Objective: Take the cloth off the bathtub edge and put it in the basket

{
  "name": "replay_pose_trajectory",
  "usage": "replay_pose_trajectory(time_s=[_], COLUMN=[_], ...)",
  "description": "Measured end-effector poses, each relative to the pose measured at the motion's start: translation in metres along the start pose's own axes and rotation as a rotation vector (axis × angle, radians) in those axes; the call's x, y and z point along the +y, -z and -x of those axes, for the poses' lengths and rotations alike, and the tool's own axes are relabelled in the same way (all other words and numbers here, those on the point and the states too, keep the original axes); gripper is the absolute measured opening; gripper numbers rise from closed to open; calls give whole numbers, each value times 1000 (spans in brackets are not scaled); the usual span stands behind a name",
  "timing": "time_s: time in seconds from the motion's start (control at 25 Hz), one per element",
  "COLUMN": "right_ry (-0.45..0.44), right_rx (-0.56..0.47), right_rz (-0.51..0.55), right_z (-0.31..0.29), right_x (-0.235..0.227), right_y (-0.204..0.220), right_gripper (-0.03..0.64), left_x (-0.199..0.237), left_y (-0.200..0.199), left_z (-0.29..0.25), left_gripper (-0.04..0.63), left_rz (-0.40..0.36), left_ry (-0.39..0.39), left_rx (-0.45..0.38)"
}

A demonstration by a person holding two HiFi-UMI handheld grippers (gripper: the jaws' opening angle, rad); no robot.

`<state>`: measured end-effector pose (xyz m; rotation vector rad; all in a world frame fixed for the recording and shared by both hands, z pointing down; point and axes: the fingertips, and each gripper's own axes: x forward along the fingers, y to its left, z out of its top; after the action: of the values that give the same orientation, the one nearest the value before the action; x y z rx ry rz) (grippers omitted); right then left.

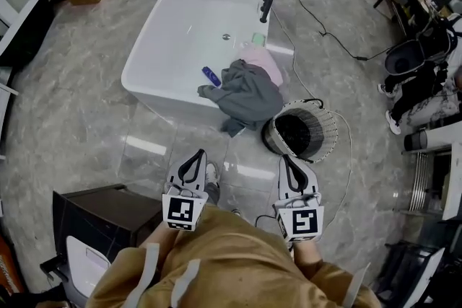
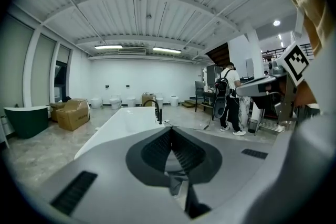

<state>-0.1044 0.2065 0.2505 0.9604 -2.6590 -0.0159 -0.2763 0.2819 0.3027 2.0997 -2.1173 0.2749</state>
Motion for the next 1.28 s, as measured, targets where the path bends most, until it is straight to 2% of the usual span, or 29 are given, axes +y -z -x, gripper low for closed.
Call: replay_pose_trajectory(time_s=[0.32, 0.6, 0.96, 1.12, 1.28], right_ry=[83, 106, 86, 73, 37], right_rx=[86, 143, 197, 216, 288], right_rz=[34, 28, -19, -8, 21], right_z=[-82, -122, -168, -191, -221], right_x=[-6, -14, -51, -70, -80], right_y=[-25, -17, 31, 63, 107], right_gripper=[5, 5, 5, 5, 5], left_x=[59, 71, 53, 46, 38], left_y=[-20, -26, -16, -6, 18], left_z=[-81, -131, -182, -197, -218], left_gripper=[6, 6, 6, 6, 6], left_rz=[29, 33, 18, 51, 39], left_ry=[112, 185, 188, 165, 174], left_rx=[-17, -25, 15, 48, 85])
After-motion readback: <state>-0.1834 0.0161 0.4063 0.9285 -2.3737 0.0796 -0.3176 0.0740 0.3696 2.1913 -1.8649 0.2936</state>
